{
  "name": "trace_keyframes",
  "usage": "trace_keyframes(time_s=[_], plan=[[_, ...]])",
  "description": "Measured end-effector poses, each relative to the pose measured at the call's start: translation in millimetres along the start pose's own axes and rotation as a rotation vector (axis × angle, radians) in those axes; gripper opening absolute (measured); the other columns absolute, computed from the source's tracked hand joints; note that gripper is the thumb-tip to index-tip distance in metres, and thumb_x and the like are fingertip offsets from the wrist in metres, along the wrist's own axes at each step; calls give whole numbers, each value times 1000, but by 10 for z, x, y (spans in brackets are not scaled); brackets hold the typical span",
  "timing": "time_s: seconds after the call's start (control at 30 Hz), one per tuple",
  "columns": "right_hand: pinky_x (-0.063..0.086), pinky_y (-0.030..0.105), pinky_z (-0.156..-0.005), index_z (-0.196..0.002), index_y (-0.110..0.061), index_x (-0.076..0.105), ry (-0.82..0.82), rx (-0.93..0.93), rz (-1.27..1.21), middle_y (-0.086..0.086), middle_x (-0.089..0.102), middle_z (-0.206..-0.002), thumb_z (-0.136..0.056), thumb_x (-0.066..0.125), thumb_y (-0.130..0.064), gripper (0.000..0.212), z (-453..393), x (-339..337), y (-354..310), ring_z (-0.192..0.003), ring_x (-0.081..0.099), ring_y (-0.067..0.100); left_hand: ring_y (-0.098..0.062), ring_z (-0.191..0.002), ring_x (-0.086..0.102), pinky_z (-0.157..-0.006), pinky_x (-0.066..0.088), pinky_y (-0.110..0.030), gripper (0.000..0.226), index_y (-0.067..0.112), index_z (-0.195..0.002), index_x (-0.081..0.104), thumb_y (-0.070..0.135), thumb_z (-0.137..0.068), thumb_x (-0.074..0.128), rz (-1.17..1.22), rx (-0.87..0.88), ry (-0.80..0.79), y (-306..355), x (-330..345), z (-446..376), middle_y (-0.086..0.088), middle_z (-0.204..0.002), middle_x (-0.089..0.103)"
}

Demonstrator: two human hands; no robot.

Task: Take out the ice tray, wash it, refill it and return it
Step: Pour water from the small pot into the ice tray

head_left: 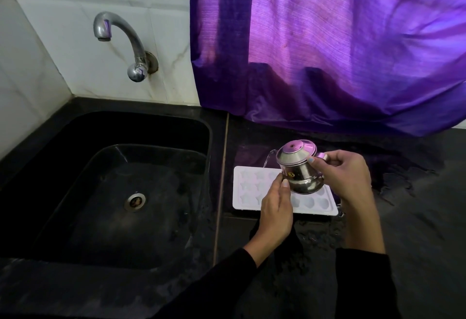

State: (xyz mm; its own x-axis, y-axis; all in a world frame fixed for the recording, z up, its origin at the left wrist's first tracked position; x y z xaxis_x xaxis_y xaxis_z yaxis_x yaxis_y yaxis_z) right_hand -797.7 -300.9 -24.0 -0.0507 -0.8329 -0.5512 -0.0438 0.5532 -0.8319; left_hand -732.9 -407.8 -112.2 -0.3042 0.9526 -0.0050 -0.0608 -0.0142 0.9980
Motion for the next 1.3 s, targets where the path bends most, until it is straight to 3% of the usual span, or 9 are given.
trace_keyframes(time_s=[0.27, 0.43, 0.57, 0.83, 1.13, 1.3], plan=[[56, 53, -79, -74, -17, 68, 11, 21, -53, 1, 71, -68, -74, 78, -33, 19, 13, 0, -21, -75, 70, 27, 9, -119, 47, -89, 32, 3, 40, 25, -138, 47, 34, -103, 30, 10, 7, 3, 11, -19, -7, 14, -132, 56], [56, 58, -80, -73, -14, 68, -11, 19, -137, 2, 68, -63, -77, 78, -24, 14, -6, -16, -33, -73, 69, 28, 24, -108, 44, -87, 32, 4, 39, 26, -138, 45, 34, -103, 30, 19, 23, 3, 64, -55, 15, 22, -123, 55], [55, 58, -83, -76, -14, 68, -26, 19, -171, 6, 70, -71, -80, 76, -19, 10, 0, 2, -93, -81, 70, 32, 19, -113, 44, -89, 32, 2, 40, 26, -139, 44, 34, -103, 29, 26, 27, 23, 86, -93, 12, 21, -128, 53], [56, 58, -80, -77, -17, 68, -46, -29, -140, 6, 72, -72, -78, 77, -23, 10, -14, 109, -146, -79, 70, 30, 3, -126, 44, -96, 32, -5, 42, 23, -141, 43, 35, -103, 29, 56, 21, 67, 82, -149, 2, 12, -137, 52], [56, 57, -78, -75, -19, 67, -43, -35, -84, 0, 70, -68, -74, 77, -31, 15, -49, 204, -165, -74, 69, 27, 19, -112, 45, -89, 32, 0, 37, 27, -135, 48, 34, -103, 30, 61, 4, 86, 65, -189, -20, 25, -122, 56], [56, 54, -79, -76, -21, 67, -37, -26, -49, -2, 70, -70, -74, 77, -34, 17, -42, 234, -174, -77, 68, 25, 13, -117, 46, -93, 33, -4, 39, 26, -138, 46, 35, -103, 30, 64, -2, 77, 34, -198, -22, 19, -128, 56]])
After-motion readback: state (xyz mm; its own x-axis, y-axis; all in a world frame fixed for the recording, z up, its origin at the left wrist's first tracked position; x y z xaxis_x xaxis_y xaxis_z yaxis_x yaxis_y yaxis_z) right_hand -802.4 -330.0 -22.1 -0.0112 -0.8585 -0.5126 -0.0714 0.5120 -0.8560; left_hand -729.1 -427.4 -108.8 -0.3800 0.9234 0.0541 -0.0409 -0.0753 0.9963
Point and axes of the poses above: each hand's wrist, its own z-axis away from the middle knuckle, its own x-axis out of the palm, y = z × x, the point moved 2 cm from there along -z, towards the middle knuckle
